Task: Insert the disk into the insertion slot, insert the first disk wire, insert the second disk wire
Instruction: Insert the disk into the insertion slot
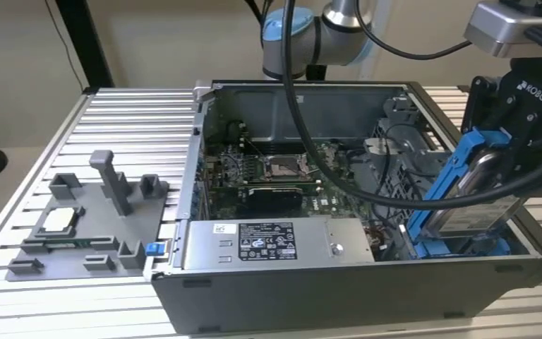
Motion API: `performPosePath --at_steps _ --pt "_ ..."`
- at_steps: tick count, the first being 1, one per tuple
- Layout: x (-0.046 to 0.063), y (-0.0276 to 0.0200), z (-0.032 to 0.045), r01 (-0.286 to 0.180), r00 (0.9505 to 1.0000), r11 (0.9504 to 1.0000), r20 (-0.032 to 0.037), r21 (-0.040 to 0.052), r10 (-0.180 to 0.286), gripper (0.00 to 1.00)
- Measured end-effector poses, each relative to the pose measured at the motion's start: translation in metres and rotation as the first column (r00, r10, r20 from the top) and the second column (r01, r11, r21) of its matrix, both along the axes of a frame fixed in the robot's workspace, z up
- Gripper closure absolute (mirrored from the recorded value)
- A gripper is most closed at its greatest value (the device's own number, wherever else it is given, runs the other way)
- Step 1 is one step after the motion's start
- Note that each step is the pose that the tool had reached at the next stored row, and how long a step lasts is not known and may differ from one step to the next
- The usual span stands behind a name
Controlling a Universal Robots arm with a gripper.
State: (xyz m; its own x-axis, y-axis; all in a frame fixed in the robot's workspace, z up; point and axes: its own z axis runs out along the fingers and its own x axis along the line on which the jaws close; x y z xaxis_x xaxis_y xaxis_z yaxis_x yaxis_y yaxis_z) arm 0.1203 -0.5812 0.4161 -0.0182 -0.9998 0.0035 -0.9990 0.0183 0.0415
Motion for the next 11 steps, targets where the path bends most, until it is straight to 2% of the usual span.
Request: performPosePath --at_steps 5,7,11 --pt "0.002 0.0001 -0.0072 0.0 1.0 1.0 -0.0006 -0.0002 0.0 1.0" --pt "0.003 -0.0001 -0.0104 0.0 1.0 1.0 -0.0004 0.0033 0.0 1.0" --pt "0.004 0.0001 -0.0161 0.0 1.0 1.0 -0.0024 0.0013 0.0 1.0"
